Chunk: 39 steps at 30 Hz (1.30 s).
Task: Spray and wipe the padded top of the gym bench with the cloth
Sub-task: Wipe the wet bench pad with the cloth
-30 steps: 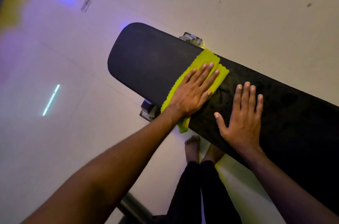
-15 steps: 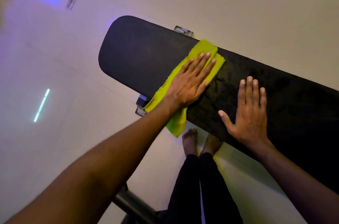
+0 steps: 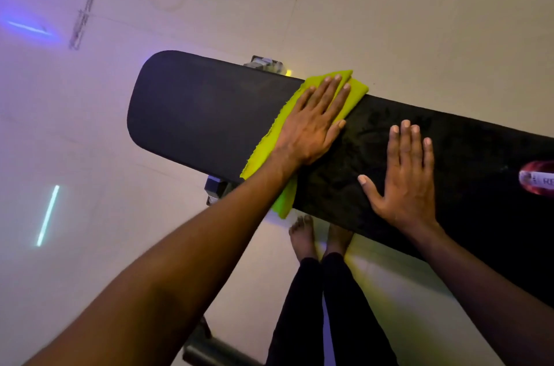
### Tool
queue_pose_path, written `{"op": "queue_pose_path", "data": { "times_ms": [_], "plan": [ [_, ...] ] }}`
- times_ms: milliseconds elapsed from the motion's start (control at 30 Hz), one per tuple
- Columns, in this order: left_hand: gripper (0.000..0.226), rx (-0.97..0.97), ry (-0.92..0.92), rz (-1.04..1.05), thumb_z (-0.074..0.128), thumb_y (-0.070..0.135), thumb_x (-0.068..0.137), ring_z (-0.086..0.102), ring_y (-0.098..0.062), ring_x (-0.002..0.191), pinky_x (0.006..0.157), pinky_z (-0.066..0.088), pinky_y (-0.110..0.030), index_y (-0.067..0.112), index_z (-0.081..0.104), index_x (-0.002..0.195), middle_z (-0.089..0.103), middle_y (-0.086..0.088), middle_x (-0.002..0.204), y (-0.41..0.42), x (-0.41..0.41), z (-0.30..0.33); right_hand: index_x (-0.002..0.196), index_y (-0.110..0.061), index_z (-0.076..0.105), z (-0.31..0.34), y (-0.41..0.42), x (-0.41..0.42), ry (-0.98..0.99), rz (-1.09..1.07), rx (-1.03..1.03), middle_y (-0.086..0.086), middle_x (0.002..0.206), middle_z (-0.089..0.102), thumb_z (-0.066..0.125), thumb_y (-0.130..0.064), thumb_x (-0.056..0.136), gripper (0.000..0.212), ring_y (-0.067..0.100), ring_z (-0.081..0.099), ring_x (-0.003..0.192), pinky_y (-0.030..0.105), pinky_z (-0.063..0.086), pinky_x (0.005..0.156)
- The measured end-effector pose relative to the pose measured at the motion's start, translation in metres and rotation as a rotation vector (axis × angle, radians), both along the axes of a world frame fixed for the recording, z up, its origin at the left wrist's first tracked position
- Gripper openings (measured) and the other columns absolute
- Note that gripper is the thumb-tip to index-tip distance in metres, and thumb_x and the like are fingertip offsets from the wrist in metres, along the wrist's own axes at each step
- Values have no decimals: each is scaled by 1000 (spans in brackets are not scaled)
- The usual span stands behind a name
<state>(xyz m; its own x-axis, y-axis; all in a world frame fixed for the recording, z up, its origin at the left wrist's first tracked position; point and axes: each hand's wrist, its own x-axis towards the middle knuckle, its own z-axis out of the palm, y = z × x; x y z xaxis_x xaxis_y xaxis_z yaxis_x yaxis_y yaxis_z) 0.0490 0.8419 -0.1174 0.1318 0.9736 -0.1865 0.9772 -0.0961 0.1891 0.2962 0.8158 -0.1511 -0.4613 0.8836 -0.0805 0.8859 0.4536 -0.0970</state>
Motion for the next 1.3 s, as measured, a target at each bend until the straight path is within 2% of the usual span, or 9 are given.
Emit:
{"op": "queue_pose_path", "data": {
  "times_ms": [167, 267, 367, 433, 667, 867, 967, 1167, 1300],
  "plan": [
    [67, -16, -11, 240, 24, 43, 106, -3, -26, 160, 130, 4, -43, 12, 9, 164, 1, -12, 172, -57, 25, 0, 167, -3, 1, 1, 0, -2, 20, -13, -1, 19, 176, -2, 32, -70, 97, 102, 34, 0, 165, 59, 12, 132],
    [67, -43, -41, 139, 24, 41, 105, -2, -26, 160, 129, 8, -45, 12, 10, 164, 2, -13, 172, -54, 48, 2, 167, -3, 1, -1, 1, -2, 35, -13, 4, 18, 176, -2, 32, -70, 96, 102, 34, 0, 165, 59, 12, 132],
    [62, -13, -25, -103, 19, 38, 106, 6, -24, 160, 128, 12, -42, 17, 15, 164, 10, -9, 172, -8, 36, 2, 167, -4, 1, -4, 0, 0, 41, -12, 6, 18, 176, -3, 33, -71, 96, 102, 34, -1, 165, 58, 12, 132],
    [59, 13, 14, -163, 19, 38, 107, 8, -24, 160, 128, 11, -40, 21, 16, 164, 12, -7, 172, 10, 20, -2, 167, -5, 0, -5, 1, 0, 40, -3, 4, 18, 176, -3, 33, -72, 97, 102, 34, -1, 165, 57, 11, 132],
    [65, -25, 10, 187, 28, 41, 106, -1, -28, 160, 129, 7, -46, 16, 11, 164, 3, -11, 172, -52, 59, 0, 167, -2, -1, -3, -13, 38, 89, -48, -26, 19, 176, -4, 34, -69, 97, 102, 35, -3, 165, 57, 10, 133],
    [62, -17, -31, -135, 23, 40, 107, 6, -23, 160, 128, 12, -41, 16, 15, 164, 10, -9, 172, 3, 77, 5, 167, -2, 2, -3, -20, 49, 54, 0, -20, 20, 176, -3, 36, -67, 97, 101, 36, 0, 164, 58, 9, 133],
    [61, -4, 37, -67, 20, 41, 108, 5, -22, 160, 129, 11, -41, 17, 13, 164, 8, -8, 172, 4, 56, 3, 167, -3, 0, -5, -20, 52, 52, -1, -29, 18, 176, -4, 35, -69, 97, 102, 35, -1, 165, 58, 11, 132],
    [65, -43, 36, 210, 18, 44, 108, -2, -26, 160, 130, 3, -43, 12, 10, 164, 2, -12, 172, -75, 48, 5, 167, -3, -2, -1, -21, 48, 50, -30, -55, 20, 176, -6, 31, -70, 97, 102, 36, -3, 164, 59, 10, 132],
    [65, -30, 20, 83, 20, 43, 107, 2, -28, 160, 129, 9, -46, 11, 14, 163, 6, -15, 172, -66, 73, 3, 166, 0, 0, -2, -31, 38, 40, 14, -40, 24, 175, -6, 35, -71, 96, 105, 44, -3, 163, 67, 4, 129]
  ]
}}
